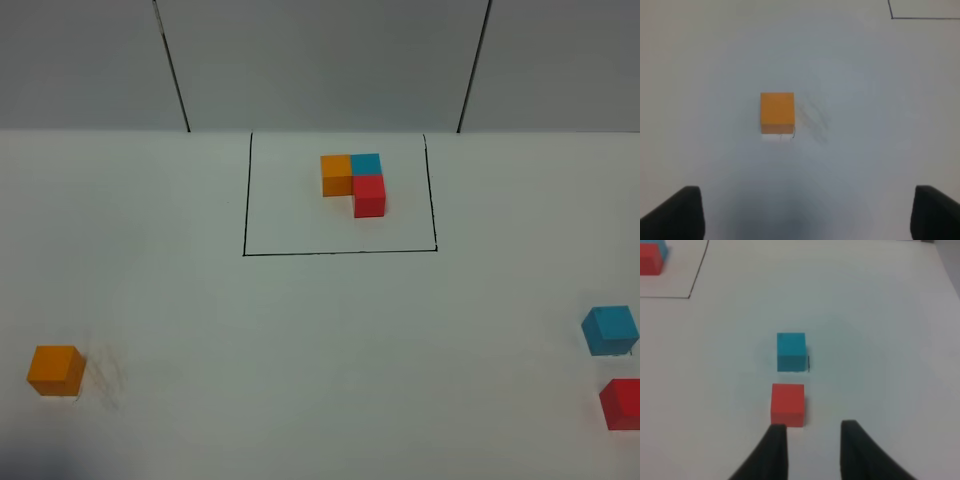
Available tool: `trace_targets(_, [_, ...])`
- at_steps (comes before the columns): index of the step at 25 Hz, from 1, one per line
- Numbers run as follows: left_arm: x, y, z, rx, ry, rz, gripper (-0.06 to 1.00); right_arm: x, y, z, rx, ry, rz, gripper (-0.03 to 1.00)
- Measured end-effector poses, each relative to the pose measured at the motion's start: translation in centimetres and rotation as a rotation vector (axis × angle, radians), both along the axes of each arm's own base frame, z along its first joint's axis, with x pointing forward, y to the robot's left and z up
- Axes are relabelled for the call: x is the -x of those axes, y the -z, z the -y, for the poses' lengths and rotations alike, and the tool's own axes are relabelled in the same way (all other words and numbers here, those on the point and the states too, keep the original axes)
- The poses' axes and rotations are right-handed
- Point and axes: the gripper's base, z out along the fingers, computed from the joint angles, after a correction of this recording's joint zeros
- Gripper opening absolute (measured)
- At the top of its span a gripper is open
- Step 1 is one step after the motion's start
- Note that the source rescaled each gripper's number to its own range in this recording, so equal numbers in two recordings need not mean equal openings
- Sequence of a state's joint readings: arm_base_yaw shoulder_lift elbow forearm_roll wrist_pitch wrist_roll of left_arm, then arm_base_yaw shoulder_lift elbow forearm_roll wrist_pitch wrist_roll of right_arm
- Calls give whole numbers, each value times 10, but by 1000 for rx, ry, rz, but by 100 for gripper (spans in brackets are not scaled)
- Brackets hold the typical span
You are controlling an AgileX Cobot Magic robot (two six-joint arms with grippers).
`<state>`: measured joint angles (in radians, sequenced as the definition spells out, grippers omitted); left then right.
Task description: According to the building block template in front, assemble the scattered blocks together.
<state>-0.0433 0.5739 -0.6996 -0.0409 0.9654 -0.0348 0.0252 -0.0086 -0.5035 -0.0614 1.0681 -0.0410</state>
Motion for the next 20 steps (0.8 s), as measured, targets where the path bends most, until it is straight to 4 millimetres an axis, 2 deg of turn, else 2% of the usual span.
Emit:
trace_targets(5, [-49, 3, 2, -5, -2, -151, 86, 0, 0, 0, 0, 0, 0, 0])
trace_targets(10, [-88, 26, 2, -26, -7, -272, 86, 0, 0, 0, 1, 0, 0, 0])
trace_targets(14, [-112, 45, 1, -56, -22, -320, 85, 0, 0, 0, 1, 0, 0, 0])
trace_targets(20, [-138, 71, 1, -67, -31, -370, 83, 0, 0, 0, 1, 0, 0, 0])
